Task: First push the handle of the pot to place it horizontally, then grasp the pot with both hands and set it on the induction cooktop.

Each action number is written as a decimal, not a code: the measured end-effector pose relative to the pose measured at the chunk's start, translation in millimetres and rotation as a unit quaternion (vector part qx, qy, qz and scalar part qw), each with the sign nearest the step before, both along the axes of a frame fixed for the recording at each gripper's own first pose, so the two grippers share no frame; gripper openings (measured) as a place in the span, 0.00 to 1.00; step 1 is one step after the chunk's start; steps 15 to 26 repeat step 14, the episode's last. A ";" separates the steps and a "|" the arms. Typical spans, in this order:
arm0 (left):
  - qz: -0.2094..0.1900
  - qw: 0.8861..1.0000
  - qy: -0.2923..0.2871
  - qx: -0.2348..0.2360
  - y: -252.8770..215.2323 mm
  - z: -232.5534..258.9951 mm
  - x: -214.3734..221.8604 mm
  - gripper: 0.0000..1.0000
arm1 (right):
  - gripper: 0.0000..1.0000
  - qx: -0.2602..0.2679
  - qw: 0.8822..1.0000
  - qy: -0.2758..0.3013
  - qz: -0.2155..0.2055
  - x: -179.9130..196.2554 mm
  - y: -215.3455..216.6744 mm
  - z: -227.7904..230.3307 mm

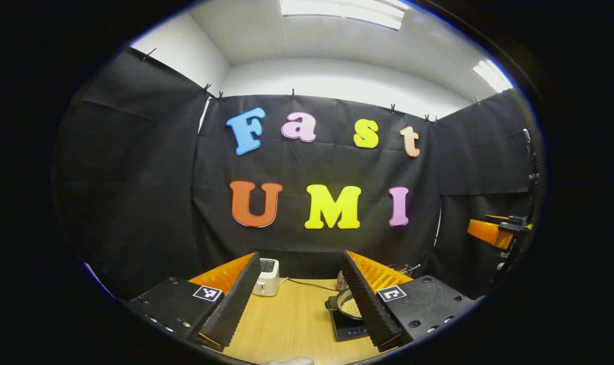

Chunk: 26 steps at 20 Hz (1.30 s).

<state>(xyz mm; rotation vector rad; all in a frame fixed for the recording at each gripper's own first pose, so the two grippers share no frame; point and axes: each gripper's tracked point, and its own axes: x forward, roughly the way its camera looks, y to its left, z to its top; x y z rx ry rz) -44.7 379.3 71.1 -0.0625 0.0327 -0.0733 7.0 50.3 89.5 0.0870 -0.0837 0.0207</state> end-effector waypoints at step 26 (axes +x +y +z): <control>-0.009 1.000 -0.013 -0.010 -21.7 10.1 4.5 0.95 | 0.96 0.002 1.000 -0.003 0.001 0.3 -17.6 4.9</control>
